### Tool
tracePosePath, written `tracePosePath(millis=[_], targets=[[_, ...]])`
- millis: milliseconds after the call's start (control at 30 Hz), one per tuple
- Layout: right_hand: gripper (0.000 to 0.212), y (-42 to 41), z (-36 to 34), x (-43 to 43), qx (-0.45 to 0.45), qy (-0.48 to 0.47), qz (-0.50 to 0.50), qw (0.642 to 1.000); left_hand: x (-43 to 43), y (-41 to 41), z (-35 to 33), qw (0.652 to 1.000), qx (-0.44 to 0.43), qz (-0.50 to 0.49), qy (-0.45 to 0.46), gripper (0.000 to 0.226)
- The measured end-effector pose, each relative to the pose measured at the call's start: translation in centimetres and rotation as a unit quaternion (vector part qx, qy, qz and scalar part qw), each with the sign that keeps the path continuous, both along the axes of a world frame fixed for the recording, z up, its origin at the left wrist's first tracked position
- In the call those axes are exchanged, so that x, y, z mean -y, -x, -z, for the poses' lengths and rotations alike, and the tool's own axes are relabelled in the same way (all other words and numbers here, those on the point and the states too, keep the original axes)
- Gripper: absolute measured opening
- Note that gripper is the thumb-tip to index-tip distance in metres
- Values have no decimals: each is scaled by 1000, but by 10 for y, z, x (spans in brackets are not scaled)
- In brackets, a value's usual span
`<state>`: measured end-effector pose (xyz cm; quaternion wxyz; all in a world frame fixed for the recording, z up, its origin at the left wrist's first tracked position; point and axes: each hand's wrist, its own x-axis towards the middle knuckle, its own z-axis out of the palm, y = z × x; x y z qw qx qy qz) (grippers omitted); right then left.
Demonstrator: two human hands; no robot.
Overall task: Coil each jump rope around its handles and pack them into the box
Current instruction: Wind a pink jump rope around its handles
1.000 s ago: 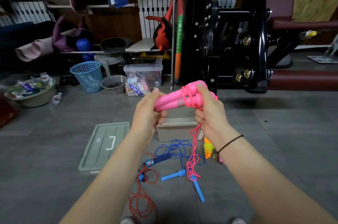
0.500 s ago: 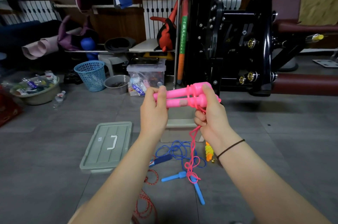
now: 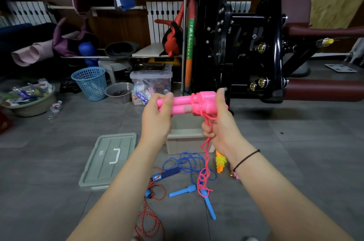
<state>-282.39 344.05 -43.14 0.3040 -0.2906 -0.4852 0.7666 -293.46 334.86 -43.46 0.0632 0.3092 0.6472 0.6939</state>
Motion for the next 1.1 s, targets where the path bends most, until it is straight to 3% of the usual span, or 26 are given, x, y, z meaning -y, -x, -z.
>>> tracePosePath(millis=[67, 100, 200, 300, 433, 500, 600, 733, 833, 933, 1033, 1100], targets=[[100, -1, -2, 5, -12, -1, -104, 995, 0, 6, 1, 999, 19, -33, -25, 29], [96, -1, -2, 6, -4, -11, -141, 990, 1, 9, 1, 998, 20, -52, -31, 29], [62, -4, 5, 13, 73, -68, -217, 971, 5, 18, -2, 991, -17, -133, -26, 28], [26, -7, 14, 23, 169, -161, -324, 917, 13, 25, -11, 973, -86, -214, 6, 22], [14, -15, 10, 22, 222, -266, -437, 830, 25, 47, -6, 951, -194, -226, 87, 20], [15, -20, -1, 9, 221, -363, -375, 824, 29, 63, 3, 930, -261, -195, 170, 22], [21, -30, -20, -19, 190, -473, -197, 837, 33, 71, 15, 903, -328, -93, 261, 18], [27, -40, -21, -52, 183, -528, -65, 827, 26, 42, 23, 897, -341, 78, 269, 22], [29, -33, -19, -58, 165, -514, -43, 840, 25, 5, 31, 924, -268, 180, 204, 25], [31, -20, -12, -56, 165, -479, -58, 860, 23, -23, 25, 961, -117, 240, 73, 17], [26, -10, 4, -57, 171, -346, -88, 918, 20, -22, 8, 984, 35, 172, -36, 23], [26, -3, 12, -53, 207, -348, -85, 910, 17, -11, 3, 983, 116, 99, -102, 32]])
